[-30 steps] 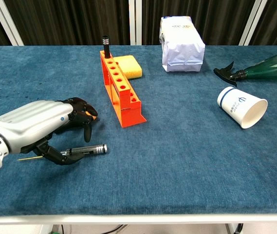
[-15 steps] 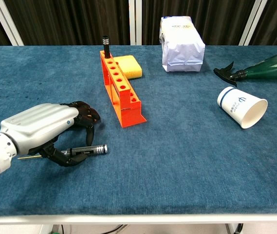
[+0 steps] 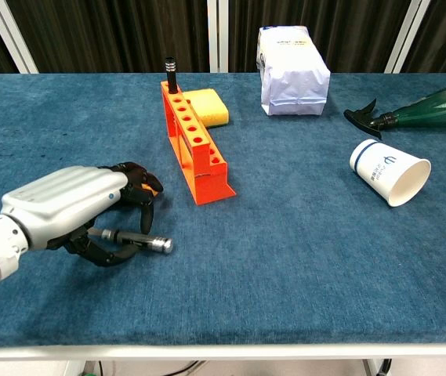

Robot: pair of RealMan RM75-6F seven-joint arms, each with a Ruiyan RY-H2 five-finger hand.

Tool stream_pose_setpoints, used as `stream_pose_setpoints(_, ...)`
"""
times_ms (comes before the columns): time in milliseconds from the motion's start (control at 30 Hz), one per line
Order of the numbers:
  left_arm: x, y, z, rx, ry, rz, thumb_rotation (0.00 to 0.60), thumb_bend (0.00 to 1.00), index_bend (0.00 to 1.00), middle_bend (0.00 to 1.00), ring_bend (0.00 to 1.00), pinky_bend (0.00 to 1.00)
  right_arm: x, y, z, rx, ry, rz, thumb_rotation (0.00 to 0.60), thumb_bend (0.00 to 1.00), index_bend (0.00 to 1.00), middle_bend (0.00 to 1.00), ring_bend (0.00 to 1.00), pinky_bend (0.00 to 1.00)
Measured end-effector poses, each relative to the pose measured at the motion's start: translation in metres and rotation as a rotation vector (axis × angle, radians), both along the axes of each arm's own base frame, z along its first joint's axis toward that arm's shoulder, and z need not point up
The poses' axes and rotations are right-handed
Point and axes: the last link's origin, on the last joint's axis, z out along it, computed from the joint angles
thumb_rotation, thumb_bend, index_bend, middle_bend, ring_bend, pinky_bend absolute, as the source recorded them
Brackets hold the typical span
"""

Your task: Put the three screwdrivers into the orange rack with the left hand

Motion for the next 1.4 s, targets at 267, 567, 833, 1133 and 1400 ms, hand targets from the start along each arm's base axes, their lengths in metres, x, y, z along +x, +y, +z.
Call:
stream_pose_setpoints(267,-0.001,0.002,0.013,0.029,-0.048,0.012,0.6,0.35,0.59,0.15,0.03,0.13,0.0,0.0,0.001,-0.004,-0.003,0.003,0.6,0.4,0.0,0.0,0.0,0.0)
stream_pose_setpoints(567,-0.003,0.012,0.039,0.03,-0.244,0.112,0.6,0.34,0.61,0.16,0.03,0.13,0.002,0.0,0.0,-0.001,-0.004,0.004,0.6,0.4,0.0,0.0,0.0,0.0)
stream_pose_setpoints(833,-0.009,0.026,0.069,-0.003,-0.501,0.259,0.6,0.34,0.62,0.17,0.03,0.13,0.004,-0.001,-0.003,0.005,-0.001,0.005,0.6,0.4,0.0,0.0,0.0,0.0)
stream_pose_setpoints(1133,-0.011,0.047,0.109,0.002,-0.718,0.355,0.6,0.35,0.63,0.17,0.03,0.14,0.007,-0.001,-0.003,0.004,0.002,0.012,0.6,0.4,0.0,0.0,0.0,0.0)
stream_pose_setpoints(1400,0.002,0.064,0.137,0.02,-0.853,0.373,0.6,0.35,0.63,0.17,0.03,0.14,0.01,-0.001,-0.002,-0.004,-0.003,0.024,0.6,0.4,0.0,0.0,0.0,0.0)
